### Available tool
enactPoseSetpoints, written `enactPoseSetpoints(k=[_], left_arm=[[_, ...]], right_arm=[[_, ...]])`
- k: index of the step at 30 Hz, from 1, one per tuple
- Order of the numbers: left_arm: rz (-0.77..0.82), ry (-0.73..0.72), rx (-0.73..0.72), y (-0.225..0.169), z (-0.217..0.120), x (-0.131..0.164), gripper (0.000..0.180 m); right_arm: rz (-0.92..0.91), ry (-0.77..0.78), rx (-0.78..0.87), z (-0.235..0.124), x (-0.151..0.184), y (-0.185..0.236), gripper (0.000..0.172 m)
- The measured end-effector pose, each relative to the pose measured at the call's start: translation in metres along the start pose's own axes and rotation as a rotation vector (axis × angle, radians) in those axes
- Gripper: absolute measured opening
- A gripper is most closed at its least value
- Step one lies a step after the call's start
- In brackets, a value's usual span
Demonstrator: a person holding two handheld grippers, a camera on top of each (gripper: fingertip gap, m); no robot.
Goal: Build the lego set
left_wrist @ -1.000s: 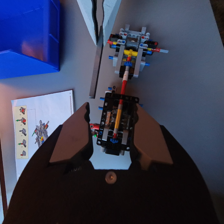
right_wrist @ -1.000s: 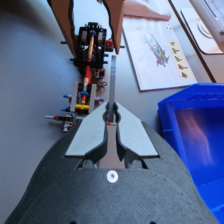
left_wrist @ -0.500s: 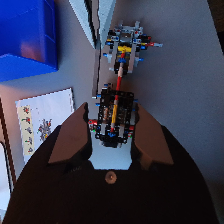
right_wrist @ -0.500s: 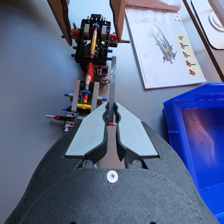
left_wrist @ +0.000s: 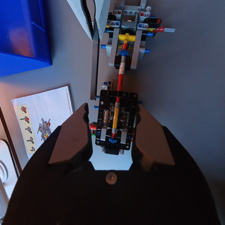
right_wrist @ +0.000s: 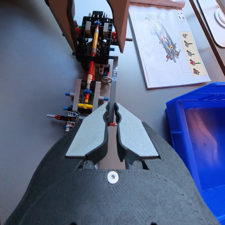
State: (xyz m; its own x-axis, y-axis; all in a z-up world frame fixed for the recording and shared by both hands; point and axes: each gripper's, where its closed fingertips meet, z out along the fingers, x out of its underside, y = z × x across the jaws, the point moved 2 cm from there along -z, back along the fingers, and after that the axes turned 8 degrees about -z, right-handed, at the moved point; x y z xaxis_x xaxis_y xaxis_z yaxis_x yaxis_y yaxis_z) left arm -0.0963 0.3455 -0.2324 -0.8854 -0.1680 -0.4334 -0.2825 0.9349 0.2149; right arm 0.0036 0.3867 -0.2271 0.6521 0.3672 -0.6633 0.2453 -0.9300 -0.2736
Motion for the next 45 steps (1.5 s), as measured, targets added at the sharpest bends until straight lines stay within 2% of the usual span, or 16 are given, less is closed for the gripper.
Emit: enactPoseSetpoints(k=[13,29,45], left_arm=[[0.086,-0.068,0.055,-0.003,0.002,-0.005,0.074],[0.064,-0.096,0.078,-0.003,0.003,-0.006,0.076],[0.053,-0.089,0.030,-0.002,0.002,-0.007,0.074]], right_arm=[[0.019,-0.021,-0.019,-0.003,0.000,0.000,0.005],[-0.032,-0.033,0.001,0.000,-0.001,0.003,0.005],[-0.047,-0.044,0.055,0.005,0.005,-0.008,0.005]])
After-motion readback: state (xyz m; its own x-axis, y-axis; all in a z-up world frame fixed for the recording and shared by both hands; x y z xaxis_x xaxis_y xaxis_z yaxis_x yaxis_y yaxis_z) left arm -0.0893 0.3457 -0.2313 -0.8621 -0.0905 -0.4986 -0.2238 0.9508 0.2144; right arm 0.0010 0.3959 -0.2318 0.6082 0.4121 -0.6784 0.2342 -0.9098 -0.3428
